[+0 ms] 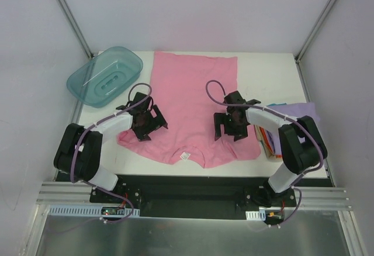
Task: Fold and stack the t-shirts
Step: Flatten out the tshirt
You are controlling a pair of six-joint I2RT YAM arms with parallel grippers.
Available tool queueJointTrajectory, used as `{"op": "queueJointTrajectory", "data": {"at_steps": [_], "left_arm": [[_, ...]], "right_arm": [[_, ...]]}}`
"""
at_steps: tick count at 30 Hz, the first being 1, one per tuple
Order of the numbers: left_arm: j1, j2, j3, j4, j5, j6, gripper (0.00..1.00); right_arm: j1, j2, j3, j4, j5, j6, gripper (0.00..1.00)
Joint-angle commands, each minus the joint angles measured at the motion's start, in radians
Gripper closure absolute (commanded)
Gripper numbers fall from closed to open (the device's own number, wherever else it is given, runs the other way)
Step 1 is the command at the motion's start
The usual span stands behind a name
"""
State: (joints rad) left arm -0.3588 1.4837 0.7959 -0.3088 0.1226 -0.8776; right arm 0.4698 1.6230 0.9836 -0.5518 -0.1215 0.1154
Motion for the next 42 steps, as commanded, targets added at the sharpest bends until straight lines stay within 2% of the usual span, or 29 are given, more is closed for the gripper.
{"op": "queueJointTrajectory", "data": {"at_steps": [1,4,5,7,8,11,14,16,20,24,27,28,30,31,32,36,39,42], "left_arm": [[0.018,0.059,0.045,0.010,-0.043,0.038,0.01],[0.021,0.110,0.071,0.008,-0.047,0.037,0.01],[0.021,0.127,0.083,0.008,-0.047,0.040,0.01],[0.021,0.183,0.133,0.010,-0.025,0.048,0.01],[0.021,0.205,0.156,0.010,-0.009,0.051,0.01],[0.008,0.303,0.276,0.010,0.021,0.092,0.01],[-0.040,0.386,0.409,0.008,0.046,0.158,0.01],[-0.077,0.420,0.480,0.007,0.066,0.204,0.01],[-0.083,0.341,0.456,-0.003,0.022,0.203,0.01],[-0.078,0.170,0.314,-0.039,-0.147,0.187,0.01],[-0.078,0.032,0.206,-0.041,-0.167,0.163,0.01],[-0.080,0.009,0.184,-0.039,-0.134,0.158,0.01],[-0.083,-0.020,0.143,-0.041,-0.048,0.152,0.01],[-0.091,-0.020,0.131,-0.039,0.031,0.147,0.01],[-0.103,-0.019,0.120,-0.038,0.047,0.131,0.01],[-0.259,-0.020,0.088,-0.032,0.046,0.089,0.01],[-0.292,-0.016,0.078,-0.026,0.046,0.060,0.01],[-0.292,0.000,0.071,-0.027,0.011,0.054,0.01]], "right_arm": [[0.061,0.021,-0.025,0.050,-0.067,0.003,0.03],[0.156,0.006,-0.083,0.113,-0.171,0.013,0.03],[0.186,-0.008,-0.130,0.146,-0.288,0.024,0.03],[0.315,-0.017,-0.154,0.222,-0.357,0.073,0.03],[0.419,-0.017,-0.140,0.231,-0.380,0.082,0.03],[0.599,0.001,-0.074,0.262,-0.406,0.092,0.03],[0.668,0.018,0.033,0.308,-0.458,0.069,0.03],[0.668,0.005,0.085,0.297,-0.443,0.046,0.03],[0.580,-0.100,0.093,0.231,-0.354,-0.012,0.03],[0.434,-0.204,0.046,0.147,-0.232,-0.042,0.03],[0.313,-0.229,0.041,0.087,-0.080,-0.060,0.03],[0.290,-0.213,0.059,0.076,0.028,-0.071,0.03],[0.225,-0.171,0.093,0.069,0.103,-0.106,0.03],[0.208,-0.105,0.114,0.072,0.188,-0.108,0.03],[0.167,-0.065,0.175,0.072,0.200,-0.108,0.03],[0.054,0.136,0.332,0.056,0.171,-0.060,0.03],[-0.023,0.276,0.449,0.010,0.131,-0.034,0.03],[-0.063,0.356,0.465,-0.011,0.050,-0.025,0.03]]}}
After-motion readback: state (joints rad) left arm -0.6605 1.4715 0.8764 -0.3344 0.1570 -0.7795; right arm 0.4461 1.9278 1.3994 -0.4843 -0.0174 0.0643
